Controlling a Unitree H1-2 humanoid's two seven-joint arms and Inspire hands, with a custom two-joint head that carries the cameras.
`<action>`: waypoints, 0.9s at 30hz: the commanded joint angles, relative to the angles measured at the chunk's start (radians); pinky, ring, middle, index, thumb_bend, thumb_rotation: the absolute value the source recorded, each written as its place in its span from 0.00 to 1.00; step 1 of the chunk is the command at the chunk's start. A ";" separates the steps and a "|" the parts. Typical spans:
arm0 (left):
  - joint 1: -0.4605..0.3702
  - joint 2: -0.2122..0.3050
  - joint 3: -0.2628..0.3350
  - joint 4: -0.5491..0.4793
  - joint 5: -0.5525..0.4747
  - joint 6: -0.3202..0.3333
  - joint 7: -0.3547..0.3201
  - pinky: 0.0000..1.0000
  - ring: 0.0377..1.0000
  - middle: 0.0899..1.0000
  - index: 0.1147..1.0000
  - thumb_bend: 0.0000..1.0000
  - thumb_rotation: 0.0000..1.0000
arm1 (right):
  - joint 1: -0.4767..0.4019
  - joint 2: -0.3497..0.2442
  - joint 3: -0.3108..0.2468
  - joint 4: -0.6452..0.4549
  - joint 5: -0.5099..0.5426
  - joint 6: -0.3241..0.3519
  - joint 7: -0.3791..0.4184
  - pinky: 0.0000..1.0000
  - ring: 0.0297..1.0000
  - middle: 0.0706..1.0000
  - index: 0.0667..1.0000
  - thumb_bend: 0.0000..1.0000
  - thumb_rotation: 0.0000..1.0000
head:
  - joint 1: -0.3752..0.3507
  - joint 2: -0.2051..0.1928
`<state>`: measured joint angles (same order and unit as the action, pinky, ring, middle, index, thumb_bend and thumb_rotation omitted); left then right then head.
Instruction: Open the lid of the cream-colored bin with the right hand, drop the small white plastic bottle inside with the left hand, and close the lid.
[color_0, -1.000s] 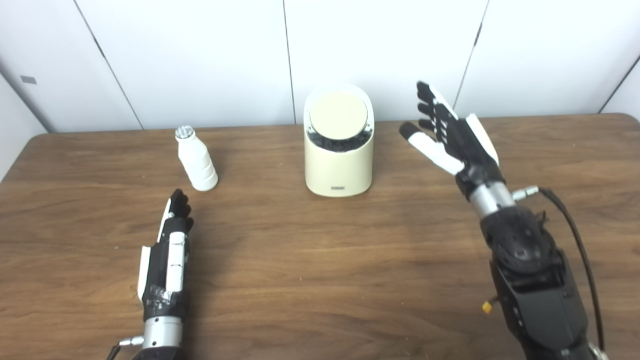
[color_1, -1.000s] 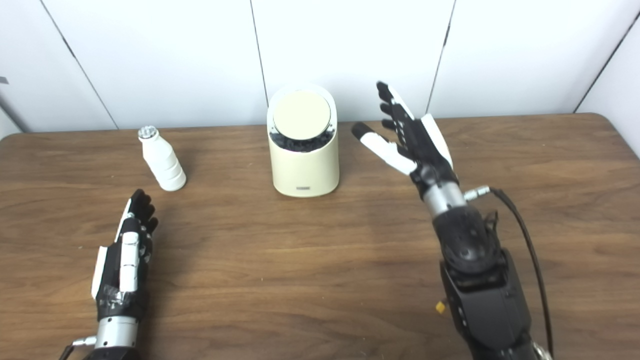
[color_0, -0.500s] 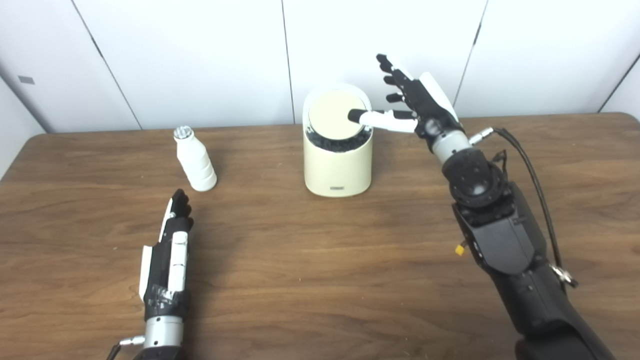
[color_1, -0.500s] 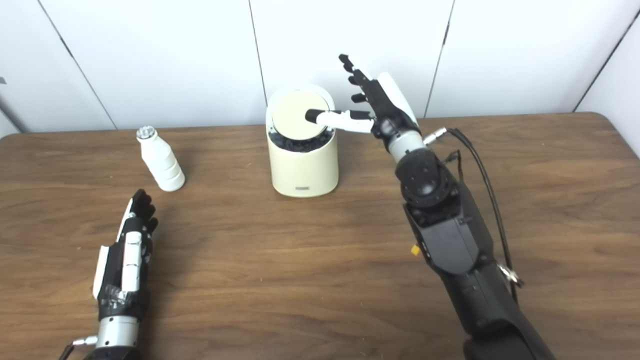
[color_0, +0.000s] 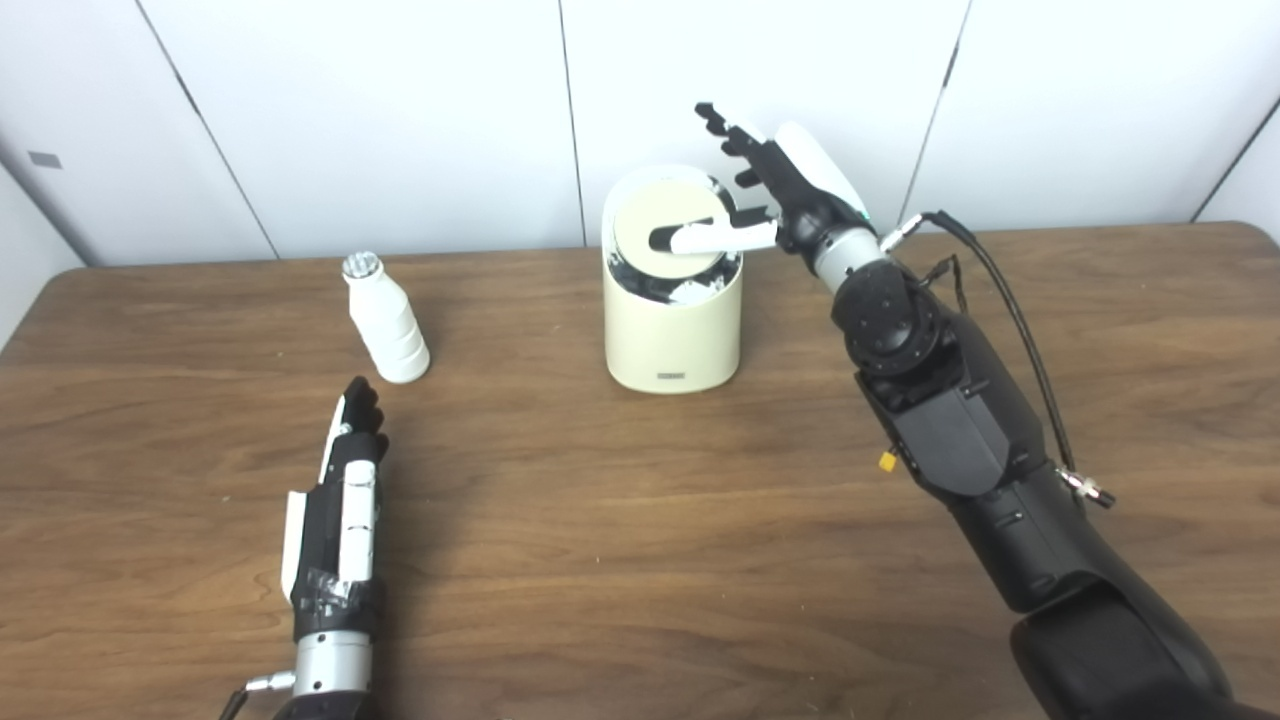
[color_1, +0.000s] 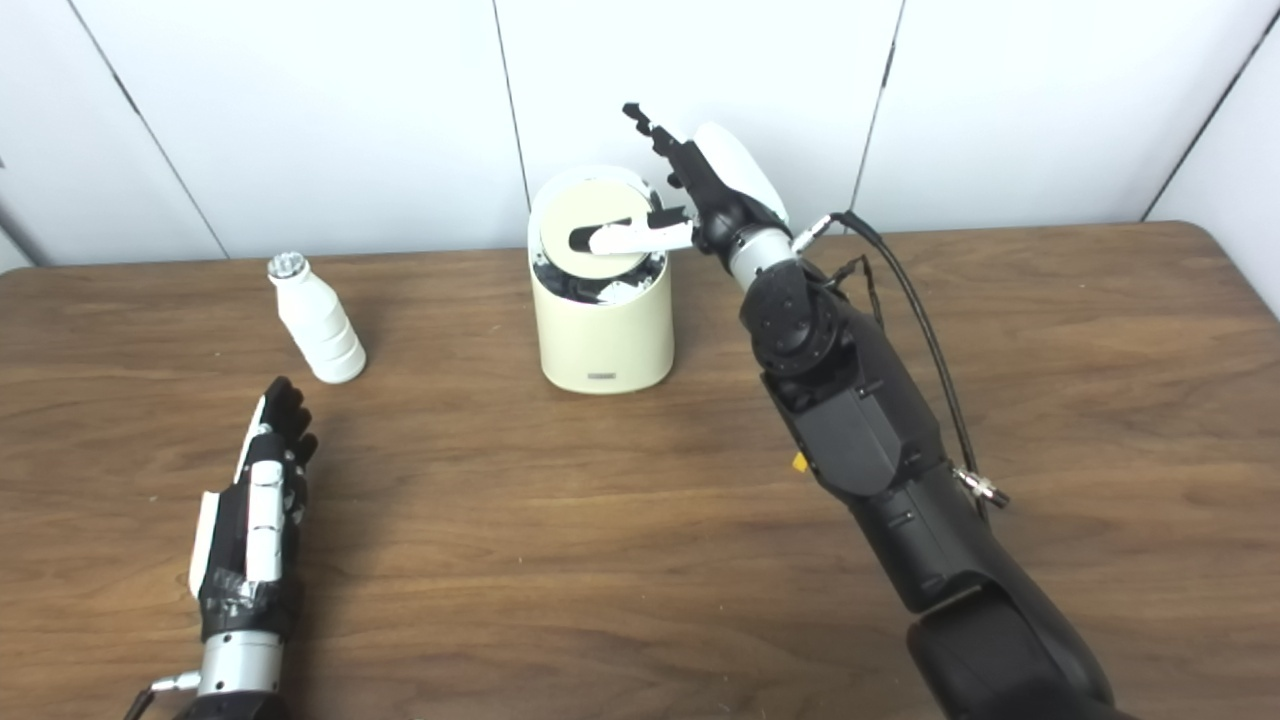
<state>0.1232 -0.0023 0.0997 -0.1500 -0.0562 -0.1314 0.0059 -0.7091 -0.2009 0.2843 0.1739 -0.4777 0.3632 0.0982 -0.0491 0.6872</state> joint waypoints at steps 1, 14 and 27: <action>0.011 -0.019 -0.016 0.007 0.005 -0.003 0.009 1.00 1.00 0.99 1.00 0.50 0.90 | -0.058 -0.011 -0.001 -0.014 -0.019 -0.042 -0.006 0.85 0.92 0.93 0.93 0.87 0.43 | 0.002 0.000; 0.015 -0.023 -0.014 0.004 0.007 -0.010 0.009 1.00 1.00 0.99 1.00 0.52 0.90 | -0.047 -0.025 -0.003 0.014 -0.045 -0.072 -0.017 0.87 0.92 0.93 0.93 0.86 0.43 | 0.003 0.006; 0.021 -0.025 -0.012 -0.013 -0.001 -0.003 0.008 1.00 1.00 1.00 1.00 0.54 0.89 | -0.038 -0.027 -0.001 0.037 -0.062 -0.081 -0.023 0.91 0.92 0.92 0.92 0.84 0.40 | -0.005 0.013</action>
<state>0.1272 -0.0115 0.0978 -0.1576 -0.0513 -0.1294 0.0065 -0.7094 -0.2193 0.2891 0.2198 -0.5210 0.3093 0.0916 -0.0537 0.6995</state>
